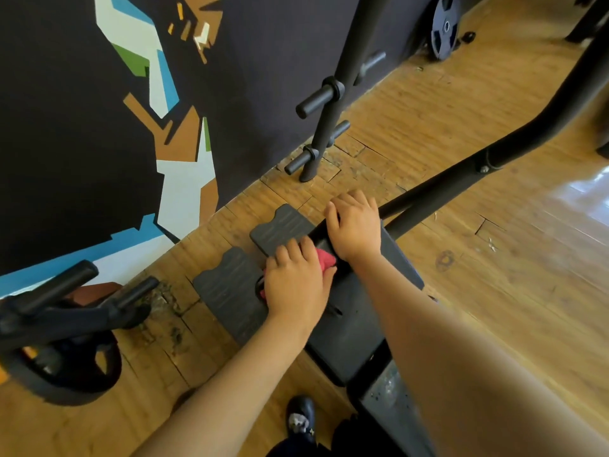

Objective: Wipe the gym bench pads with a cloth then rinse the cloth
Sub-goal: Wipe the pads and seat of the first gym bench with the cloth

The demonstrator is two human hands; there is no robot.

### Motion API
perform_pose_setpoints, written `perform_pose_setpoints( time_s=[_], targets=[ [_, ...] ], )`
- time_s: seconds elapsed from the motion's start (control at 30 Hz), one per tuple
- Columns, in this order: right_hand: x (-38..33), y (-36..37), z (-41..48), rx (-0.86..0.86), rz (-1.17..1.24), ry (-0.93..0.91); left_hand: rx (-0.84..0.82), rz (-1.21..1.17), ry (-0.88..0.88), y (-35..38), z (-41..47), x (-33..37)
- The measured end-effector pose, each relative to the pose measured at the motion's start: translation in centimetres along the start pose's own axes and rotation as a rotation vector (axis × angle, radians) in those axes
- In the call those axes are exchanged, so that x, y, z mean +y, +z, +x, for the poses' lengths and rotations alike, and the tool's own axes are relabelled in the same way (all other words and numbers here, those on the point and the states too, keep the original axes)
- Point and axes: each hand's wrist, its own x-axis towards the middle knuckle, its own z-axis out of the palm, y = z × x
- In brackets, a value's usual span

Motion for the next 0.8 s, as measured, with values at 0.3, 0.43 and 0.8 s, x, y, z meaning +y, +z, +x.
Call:
perform_pose_setpoints(
  time_s=[0.3,0.43,0.8],
  targets=[
    [0.3,0.3,0.0,0.033,0.035,-0.007,0.067,-0.032,0.103,0.8,-1.8,-2.9],
    [0.3,0.4,-0.1,0.041,0.04,-0.005,0.07,-0.121,0.026,1.8,-4.4,-5.0],
    [0.3,0.4,-0.1,0.042,0.031,0.001,0.147,-0.165,0.086,1.5,-2.1,-3.0]
  ],
)
